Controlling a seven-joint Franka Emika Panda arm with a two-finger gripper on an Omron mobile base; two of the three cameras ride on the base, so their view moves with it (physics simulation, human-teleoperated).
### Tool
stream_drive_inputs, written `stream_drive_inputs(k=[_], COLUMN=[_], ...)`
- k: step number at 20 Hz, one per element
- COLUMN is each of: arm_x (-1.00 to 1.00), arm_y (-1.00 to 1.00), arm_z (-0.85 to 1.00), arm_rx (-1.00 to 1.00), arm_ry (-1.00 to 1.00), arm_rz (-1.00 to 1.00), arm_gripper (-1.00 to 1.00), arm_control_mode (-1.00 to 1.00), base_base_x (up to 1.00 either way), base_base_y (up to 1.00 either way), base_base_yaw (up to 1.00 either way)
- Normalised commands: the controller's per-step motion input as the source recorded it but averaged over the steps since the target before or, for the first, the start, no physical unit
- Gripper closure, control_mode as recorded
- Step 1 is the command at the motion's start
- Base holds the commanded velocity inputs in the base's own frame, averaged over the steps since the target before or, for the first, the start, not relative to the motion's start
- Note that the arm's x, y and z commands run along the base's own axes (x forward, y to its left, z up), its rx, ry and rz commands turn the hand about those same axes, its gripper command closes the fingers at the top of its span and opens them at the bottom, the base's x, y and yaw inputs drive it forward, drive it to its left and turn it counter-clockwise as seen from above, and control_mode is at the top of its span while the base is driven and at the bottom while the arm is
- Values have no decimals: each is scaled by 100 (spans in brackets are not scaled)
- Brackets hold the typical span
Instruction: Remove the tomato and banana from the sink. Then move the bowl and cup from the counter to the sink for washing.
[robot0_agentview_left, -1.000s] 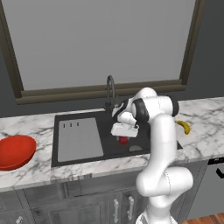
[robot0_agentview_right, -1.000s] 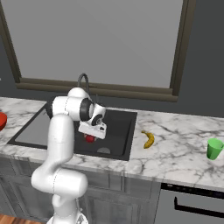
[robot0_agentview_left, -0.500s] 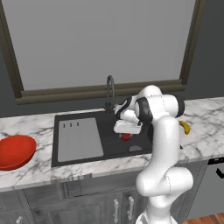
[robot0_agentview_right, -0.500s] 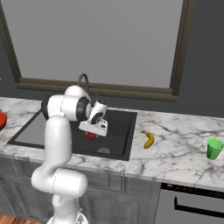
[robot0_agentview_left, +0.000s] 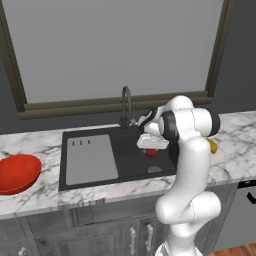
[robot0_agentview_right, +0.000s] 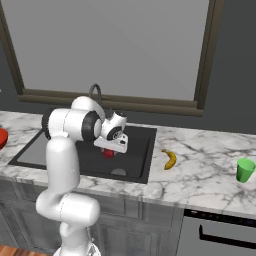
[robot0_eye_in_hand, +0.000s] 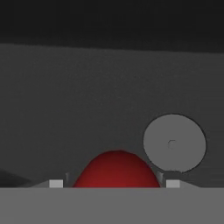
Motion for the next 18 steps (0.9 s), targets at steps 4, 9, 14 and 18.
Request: stream_drive_inputs(k=[4,9,14,18], arm_x=[-13,-13,-15,-19], arm_y=[-30,-29,-28,-30], arm_z=[38,41,41,40], arm_rx=[0,0,0,0], arm_ry=[-7,-5,-4,-5], arm_rz=[3,2,1,0], arm_gripper=[100,100,100,100], arm_control_mode=[-100,-100,-100,-100], base_base_x=[0,0,0,0], base_base_y=[0,0,0,0], base_base_yaw=[0,0,0,0])
